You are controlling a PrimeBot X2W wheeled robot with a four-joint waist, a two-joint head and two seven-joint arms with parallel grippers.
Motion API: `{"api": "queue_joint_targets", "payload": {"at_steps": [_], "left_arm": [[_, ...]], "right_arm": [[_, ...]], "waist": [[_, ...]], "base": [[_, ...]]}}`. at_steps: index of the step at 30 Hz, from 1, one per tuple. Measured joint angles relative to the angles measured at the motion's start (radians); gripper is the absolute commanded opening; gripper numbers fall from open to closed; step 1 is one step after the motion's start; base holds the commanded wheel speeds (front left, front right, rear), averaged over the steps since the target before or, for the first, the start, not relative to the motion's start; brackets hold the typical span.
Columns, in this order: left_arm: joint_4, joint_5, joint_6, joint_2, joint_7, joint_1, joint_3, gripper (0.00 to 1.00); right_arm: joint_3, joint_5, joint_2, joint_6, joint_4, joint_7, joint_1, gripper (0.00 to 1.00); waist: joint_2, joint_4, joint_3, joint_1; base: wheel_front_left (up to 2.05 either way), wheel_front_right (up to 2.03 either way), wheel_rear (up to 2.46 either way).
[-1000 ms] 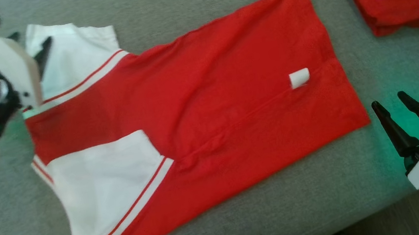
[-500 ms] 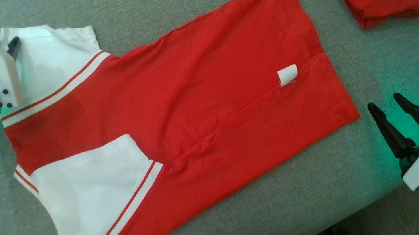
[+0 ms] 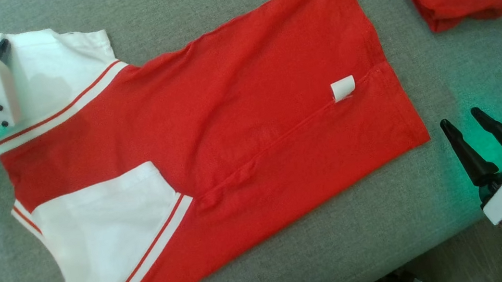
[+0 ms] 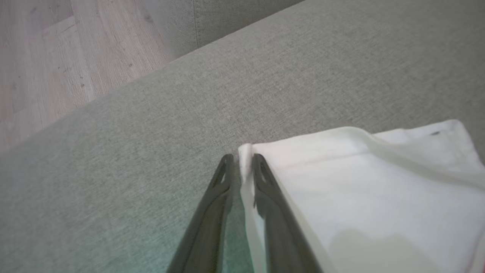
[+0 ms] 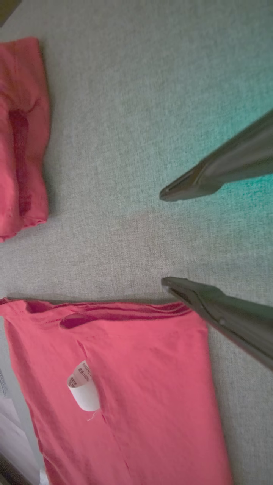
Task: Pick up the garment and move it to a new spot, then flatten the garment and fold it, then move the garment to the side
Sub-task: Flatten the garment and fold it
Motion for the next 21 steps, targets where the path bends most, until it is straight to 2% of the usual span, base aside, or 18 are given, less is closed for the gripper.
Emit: {"api": "queue_joint_targets", "payload": {"at_steps": [2, 4, 9, 15, 21], "left_arm": [[0.007, 0.000, 0.000, 0.001, -0.005, -0.005, 0.000, 0.19], [0.012, 0.000, -0.007, 0.001, -0.007, -0.013, -0.002, 0.00], [0.016, 0.001, -0.007, 0.002, -0.039, -0.021, -0.014, 0.00], [0.000, 0.010, -0.009, -0.011, -0.110, -0.022, -0.043, 0.00], [-0.044, 0.010, -0.012, -0.042, -0.170, -0.037, -0.078, 0.00]], "right_arm": [[0.003, 0.001, -0.001, 0.000, 0.000, -0.007, 0.000, 1.00], [0.006, 0.002, -0.001, 0.000, 0.001, -0.008, 0.000, 1.00], [0.009, 0.007, -0.006, 0.000, 0.004, -0.018, -0.003, 1.00], [0.011, 0.047, -0.036, 0.000, -0.043, -0.021, -0.065, 1.00], [0.024, 0.047, -0.062, 0.000, -0.023, 0.072, -0.198, 1.00]], "waist": [[0.0000, -0.003, 0.004, 0.0000], [0.0000, -0.006, 0.008, 0.0000], [0.0000, -0.004, 0.010, 0.0001], [0.0000, 0.031, -0.013, 0.0000], [0.0000, 0.089, -0.034, 0.0000]], "base": [[0.00, 0.00, 0.00], [0.00, 0.00, 0.00], [0.00, 0.00, 0.00], [0.00, 0.00, 0.00], [0.00, 0.00, 0.00]]}}
